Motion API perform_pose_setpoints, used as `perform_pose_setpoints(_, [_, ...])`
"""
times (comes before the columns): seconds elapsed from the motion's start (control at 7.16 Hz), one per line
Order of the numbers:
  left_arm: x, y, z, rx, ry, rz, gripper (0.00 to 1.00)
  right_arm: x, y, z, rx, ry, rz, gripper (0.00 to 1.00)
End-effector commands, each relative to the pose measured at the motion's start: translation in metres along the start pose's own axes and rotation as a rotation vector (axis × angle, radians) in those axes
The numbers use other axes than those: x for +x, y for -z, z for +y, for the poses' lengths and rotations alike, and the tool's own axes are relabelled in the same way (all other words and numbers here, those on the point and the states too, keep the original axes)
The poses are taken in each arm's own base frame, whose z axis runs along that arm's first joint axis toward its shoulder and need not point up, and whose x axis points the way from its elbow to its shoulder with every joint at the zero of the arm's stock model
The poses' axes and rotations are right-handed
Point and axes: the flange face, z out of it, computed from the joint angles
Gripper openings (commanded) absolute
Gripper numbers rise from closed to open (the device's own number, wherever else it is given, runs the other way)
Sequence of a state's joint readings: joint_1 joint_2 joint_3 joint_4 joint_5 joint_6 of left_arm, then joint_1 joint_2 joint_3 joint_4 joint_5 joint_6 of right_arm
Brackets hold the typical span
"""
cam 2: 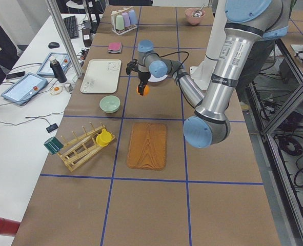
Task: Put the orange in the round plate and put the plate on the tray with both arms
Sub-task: 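Carry the orange with the left gripper onto the white plate and release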
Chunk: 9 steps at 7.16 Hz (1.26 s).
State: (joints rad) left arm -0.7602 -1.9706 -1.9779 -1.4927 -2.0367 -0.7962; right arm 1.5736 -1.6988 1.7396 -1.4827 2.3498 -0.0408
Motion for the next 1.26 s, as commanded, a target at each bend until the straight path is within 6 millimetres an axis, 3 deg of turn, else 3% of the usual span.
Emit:
perform_pose_setpoints(0.0, [0.122,-0.011,-0.011,0.006,0.081,0.021,0.0,-0.002,0.002,-0.001,0.021,0.019,-0.001,1.0])
perform_pose_setpoints(0.14, [0.182,-0.031,-0.014,0.004,0.106,0.018,0.0,-0.003,0.002,-0.001,0.052,0.048,-0.001,1.0])
perform_pose_setpoints(0.42, [0.256,-0.07,-0.009,0.008,0.13,-0.012,0.0,-0.003,0.002,-0.001,0.062,0.056,-0.004,1.0])
perform_pose_setpoints(0.56, [0.291,-0.101,-0.008,0.019,0.148,-0.003,0.0,-0.004,0.002,-0.001,0.062,0.058,-0.012,1.0])
perform_pose_setpoints(0.7, [0.313,-0.133,0.006,0.042,0.144,0.0,0.0,-0.005,0.002,-0.001,0.063,0.059,-0.022,1.0])
perform_pose_setpoints(0.84, [0.327,-0.135,0.006,0.05,0.146,0.012,0.0,-0.006,0.002,-0.001,0.063,0.057,-0.027,1.0])
perform_pose_setpoints(0.98, [0.326,-0.141,0.007,0.045,0.14,0.004,0.21,-0.006,0.002,-0.001,0.063,0.057,-0.032,1.0])
perform_pose_setpoints(1.12, [0.322,-0.144,0.007,0.044,0.138,-0.002,0.66,-0.006,0.002,-0.001,0.062,0.056,-0.032,1.0])
